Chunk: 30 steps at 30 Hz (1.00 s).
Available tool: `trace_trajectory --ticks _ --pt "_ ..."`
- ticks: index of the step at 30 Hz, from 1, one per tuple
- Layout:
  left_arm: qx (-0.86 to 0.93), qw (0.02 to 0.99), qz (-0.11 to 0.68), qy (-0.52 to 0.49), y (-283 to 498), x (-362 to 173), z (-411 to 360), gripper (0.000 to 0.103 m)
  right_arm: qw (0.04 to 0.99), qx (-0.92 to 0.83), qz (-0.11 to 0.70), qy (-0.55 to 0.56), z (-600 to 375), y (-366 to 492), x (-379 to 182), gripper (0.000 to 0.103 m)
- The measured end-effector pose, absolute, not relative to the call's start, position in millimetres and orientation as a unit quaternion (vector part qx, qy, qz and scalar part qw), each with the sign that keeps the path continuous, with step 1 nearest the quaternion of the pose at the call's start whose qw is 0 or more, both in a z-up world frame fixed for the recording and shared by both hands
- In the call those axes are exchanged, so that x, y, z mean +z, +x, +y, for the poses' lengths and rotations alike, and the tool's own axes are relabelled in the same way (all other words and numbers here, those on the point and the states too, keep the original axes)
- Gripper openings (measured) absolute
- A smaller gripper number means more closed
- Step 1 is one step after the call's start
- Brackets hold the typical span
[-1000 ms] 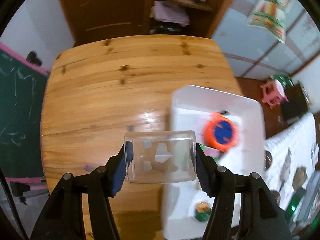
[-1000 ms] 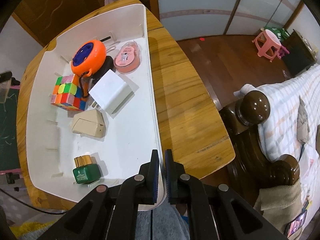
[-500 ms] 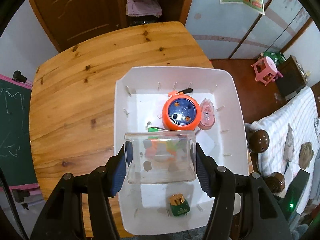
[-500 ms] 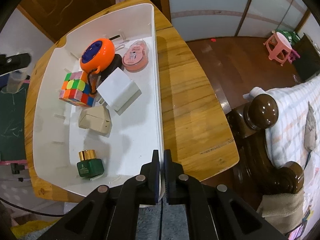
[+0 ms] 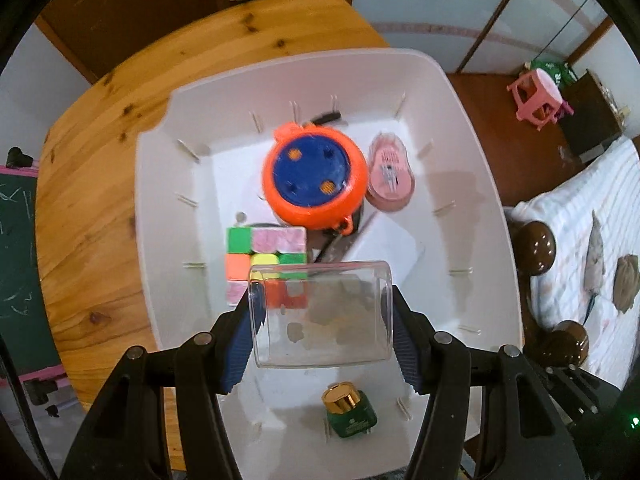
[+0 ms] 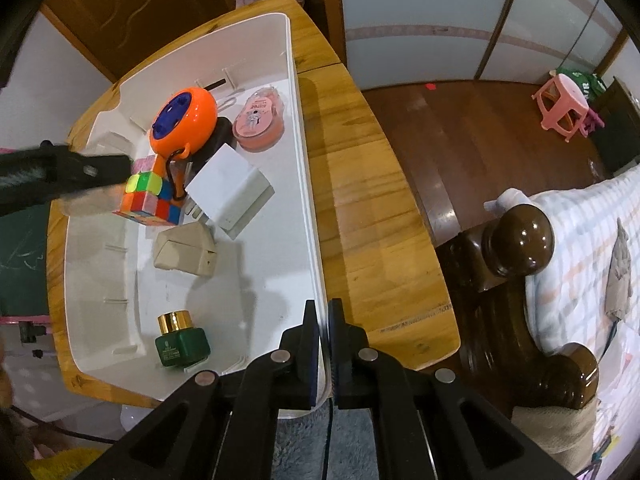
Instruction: Organize rigid objects
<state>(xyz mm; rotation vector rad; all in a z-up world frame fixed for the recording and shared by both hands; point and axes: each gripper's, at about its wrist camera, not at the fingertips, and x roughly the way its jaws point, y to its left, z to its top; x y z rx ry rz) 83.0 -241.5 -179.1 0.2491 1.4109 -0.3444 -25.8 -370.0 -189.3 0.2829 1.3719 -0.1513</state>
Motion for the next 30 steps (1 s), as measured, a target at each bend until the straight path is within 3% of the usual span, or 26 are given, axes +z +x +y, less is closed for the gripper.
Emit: trace_trajectory --ticks 9,10,12,13,30 --pt "-0.134 0.728 0.662 0.122 83.1 -204.9 -248.1 0.065 0.763 -0.054 0.633 0.118 -371.0 -23.3 -190.8 0.004" --pt "-0.134 0.725 0.665 0.122 83.0 -206.8 -247.9 0.068 0.763 -0.053 0.634 0.116 -370.8 -23.0 -191.1 0.004" --pt "-0.136 0.726 0.663 0.121 81.5 -206.0 -247.4 0.084 0.763 -0.05 0.635 0.113 -370.6 -22.4 -191.5 0.004" --pt "-0.138 0.726 0.663 0.119 80.7 -204.9 -246.9 0.086 0.762 -0.05 0.635 0.112 -370.2 -22.0 -191.6 0.004" --pt "-0.126 0.736 0.655 0.119 65.8 -185.5 -229.8 0.089 0.76 -0.047 0.642 0.088 -365.5 -19.0 -190.0 0.004"
